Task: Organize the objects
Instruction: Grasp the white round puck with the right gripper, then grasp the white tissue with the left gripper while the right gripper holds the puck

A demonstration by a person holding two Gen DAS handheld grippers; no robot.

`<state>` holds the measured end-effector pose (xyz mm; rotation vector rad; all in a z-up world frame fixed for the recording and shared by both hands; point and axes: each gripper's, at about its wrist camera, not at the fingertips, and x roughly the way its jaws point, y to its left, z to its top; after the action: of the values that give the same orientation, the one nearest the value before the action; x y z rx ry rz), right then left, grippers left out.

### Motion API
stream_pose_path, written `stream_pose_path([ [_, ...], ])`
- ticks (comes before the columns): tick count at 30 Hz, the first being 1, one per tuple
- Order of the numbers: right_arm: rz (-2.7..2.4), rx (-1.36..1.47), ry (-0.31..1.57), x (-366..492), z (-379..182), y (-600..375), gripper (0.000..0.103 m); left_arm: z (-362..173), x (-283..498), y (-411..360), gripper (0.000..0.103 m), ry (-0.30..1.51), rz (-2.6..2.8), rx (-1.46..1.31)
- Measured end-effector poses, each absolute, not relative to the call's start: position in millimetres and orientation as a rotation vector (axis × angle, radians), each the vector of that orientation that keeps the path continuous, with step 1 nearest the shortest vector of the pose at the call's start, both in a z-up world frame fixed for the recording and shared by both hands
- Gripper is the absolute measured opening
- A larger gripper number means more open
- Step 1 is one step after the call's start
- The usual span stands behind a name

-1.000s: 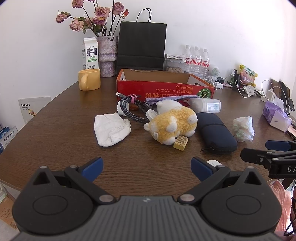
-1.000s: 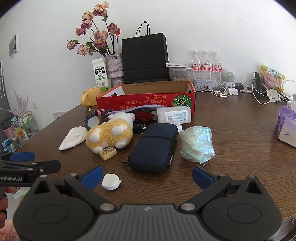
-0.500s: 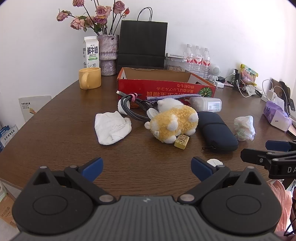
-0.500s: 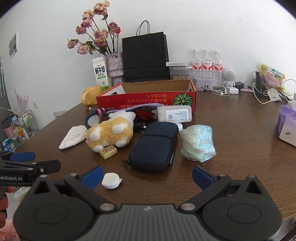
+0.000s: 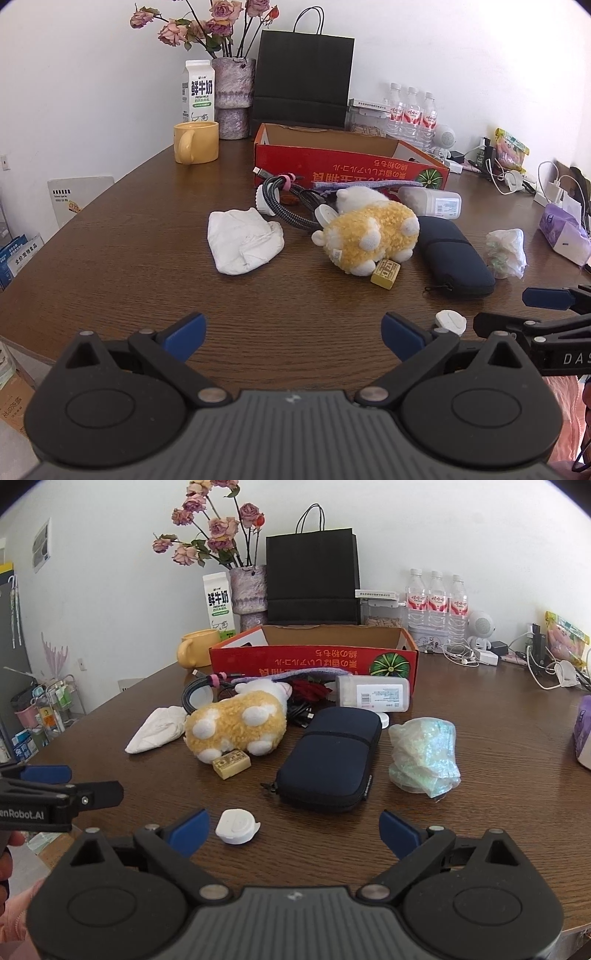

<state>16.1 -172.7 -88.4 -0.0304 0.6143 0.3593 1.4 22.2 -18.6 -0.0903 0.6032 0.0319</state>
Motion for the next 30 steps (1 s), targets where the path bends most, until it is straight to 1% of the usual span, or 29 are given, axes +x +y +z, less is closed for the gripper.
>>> stream_pose_path([
  [1,0.369,-0.037,0.618,17.2,-89.2,-169.8,0.090,-19.2,1.5,23.8,0.103,0.605,0.036,-0.093],
  [3,0.393,-0.052,0.625,19.8,-91.5,-163.6,0.080,-20.3,1.3,27.4,0.103,0.608,0.044,-0.101],
  [7,0.436,-0.069,0.629,23.1,-95.5,-154.6,0.071,-21.9,1.3,31.6,0.103,0.612,0.050,-0.109],
  [9,0.448,-0.081,0.640,24.3,-98.1,-150.6,0.056,-22.7,1.2,33.5,0.103,0.614,0.050,-0.113],
  [11,0.456,-0.090,0.654,25.9,-101.8,-148.0,0.048,-23.4,1.3,34.9,0.103,0.614,0.051,-0.115],
  [13,0.459,-0.127,0.628,23.8,-104.1,-144.3,0.041,-24.0,1.5,35.5,0.103,0.615,0.051,-0.117],
  [14,0.464,-0.137,0.618,22.8,-104.8,-143.7,0.030,-24.3,1.7,35.9,0.103,0.617,0.049,-0.120],
  [15,0.472,-0.137,0.611,22.7,-105.0,-144.1,0.027,-24.4,2.2,36.0,0.103,0.618,0.049,-0.122],
  [24,0.471,-0.085,0.557,23.5,-98.3,-156.2,0.026,-25.7,7.7,42.2,0.103,0.617,0.074,-0.130],
  [30,0.431,-0.059,0.498,28.9,-86.7,-171.7,0.026,-21.3,27.8,51.2,0.103,0.609,0.129,-0.095],
])
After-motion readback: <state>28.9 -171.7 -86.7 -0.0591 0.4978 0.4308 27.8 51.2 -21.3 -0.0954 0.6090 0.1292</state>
